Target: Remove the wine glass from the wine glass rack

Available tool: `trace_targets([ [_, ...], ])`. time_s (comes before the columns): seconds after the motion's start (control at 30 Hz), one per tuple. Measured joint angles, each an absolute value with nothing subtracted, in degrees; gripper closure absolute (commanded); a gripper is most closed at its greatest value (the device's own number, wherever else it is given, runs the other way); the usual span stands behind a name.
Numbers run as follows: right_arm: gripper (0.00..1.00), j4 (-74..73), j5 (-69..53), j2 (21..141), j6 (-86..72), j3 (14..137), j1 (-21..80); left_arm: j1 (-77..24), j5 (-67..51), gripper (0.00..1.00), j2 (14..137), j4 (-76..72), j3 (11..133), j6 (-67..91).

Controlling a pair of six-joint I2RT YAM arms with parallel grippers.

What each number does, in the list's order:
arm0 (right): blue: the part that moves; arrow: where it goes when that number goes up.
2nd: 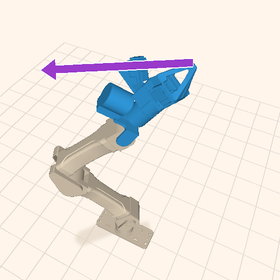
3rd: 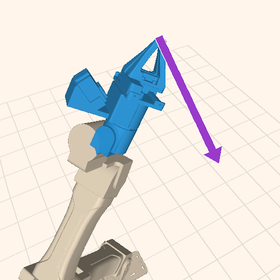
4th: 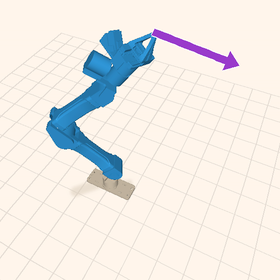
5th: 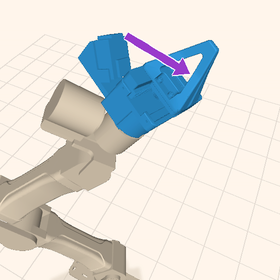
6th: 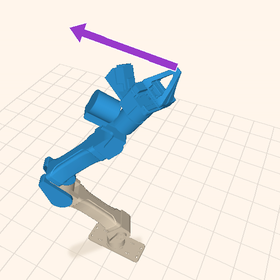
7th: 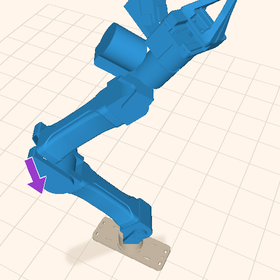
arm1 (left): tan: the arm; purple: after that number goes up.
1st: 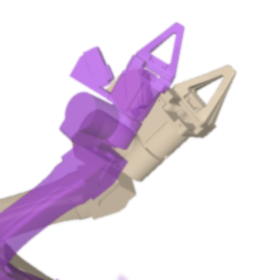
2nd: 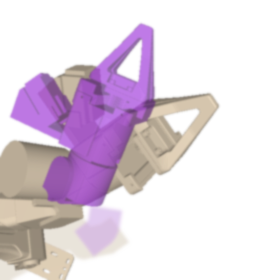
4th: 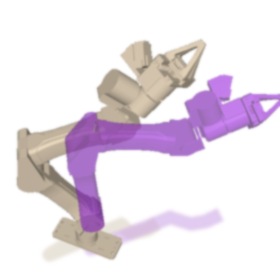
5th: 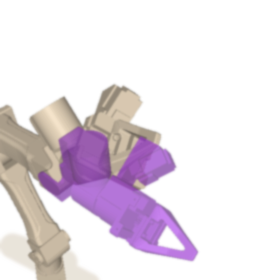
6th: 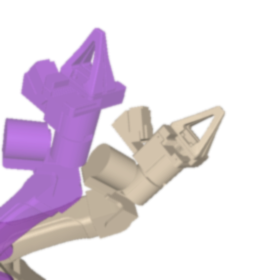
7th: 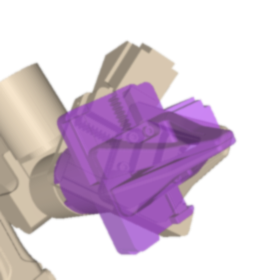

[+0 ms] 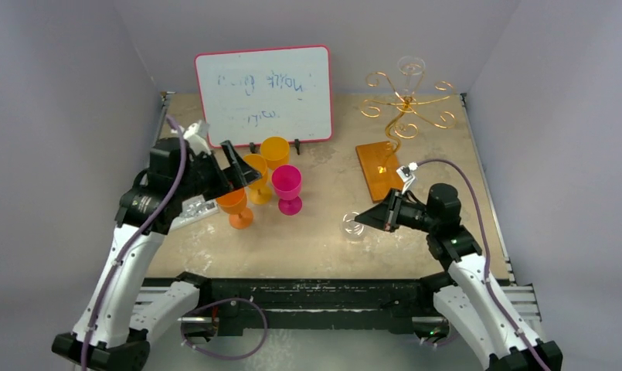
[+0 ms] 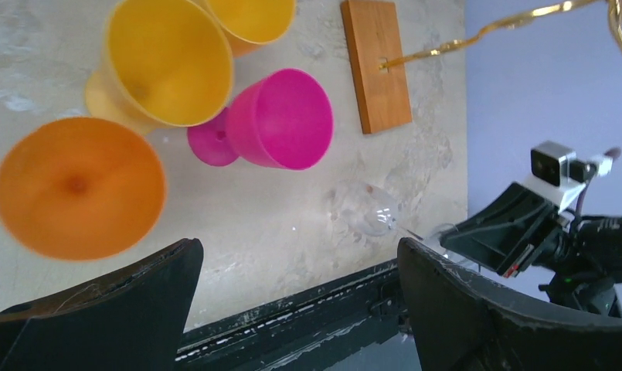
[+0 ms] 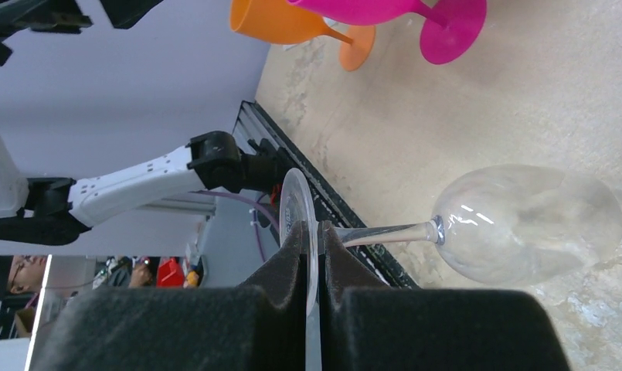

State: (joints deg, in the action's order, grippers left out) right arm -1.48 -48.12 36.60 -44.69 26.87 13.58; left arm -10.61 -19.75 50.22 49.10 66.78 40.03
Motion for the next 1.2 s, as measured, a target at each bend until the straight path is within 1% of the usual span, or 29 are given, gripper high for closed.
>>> trace_targets([
  [0.17, 1.00, -0.16, -42.98, 38.39, -45.71, 26.87, 17.17, -30.15, -9.76, 0.03, 54.26, 44.40, 66.85, 43.72],
  [0.27, 1.00, 1.63, -42.30, 37.15, -46.94, 26.87, 17.78, -42.15, -3.81, 0.03, 56.51, 41.30, 66.85, 46.06],
  [0.4, 1.00, 3.38, -42.22, 35.59, -47.44, 26.89, 18.00, -55.00, 4.56, 0.03, 59.24, 37.50, 66.70, 48.58],
  [0.47, 1.00, 4.23, -42.94, 35.20, -47.57, 26.87, 18.00, -58.26, 6.20, 0.03, 60.45, 35.11, 66.32, 49.10],
  [0.6, 1.00, 4.84, -43.97, 34.28, -47.51, 26.87, 18.00, -58.70, 7.22, 0.03, 62.39, 28.38, 63.64, 50.48],
  [0.7, 1.00, 5.34, -44.56, 32.77, -47.62, 26.41, 18.00, -59.02, 4.95, 0.03, 64.03, 21.74, 60.45, 50.85],
  [0.8, 1.00, 8.84, -45.01, 31.11, -49.45, 23.81, 18.02, -60.62, 2.72, 0.04, 68.23, 17.15, 59.61, 50.26],
  [0.87, 1.00, 11.84, -46.11, 29.98, -51.55, 21.45, 18.00, -61.32, 1.87, 0.16, 70.39, 15.55, 59.53, 49.87],
  [0.93, 1.00, 13.69, -46.54, 29.06, -53.10, 20.08, 18.00, -61.71, 1.65, 0.30, 71.02, 14.48, 58.76, 49.82],
  [1.17, 1.00, 17.32, -48.01, 27.40, -55.72, 18.46, 18.00, -61.89, 0.40, 0.60, 69.49, 7.51, 53.47, 50.61],
  [1.2, 1.00, 18.33, -48.07, 27.24, -56.42, 17.80, 18.00, -61.98, -0.14, 0.66, 69.25, 6.52, 52.84, 50.65],
])
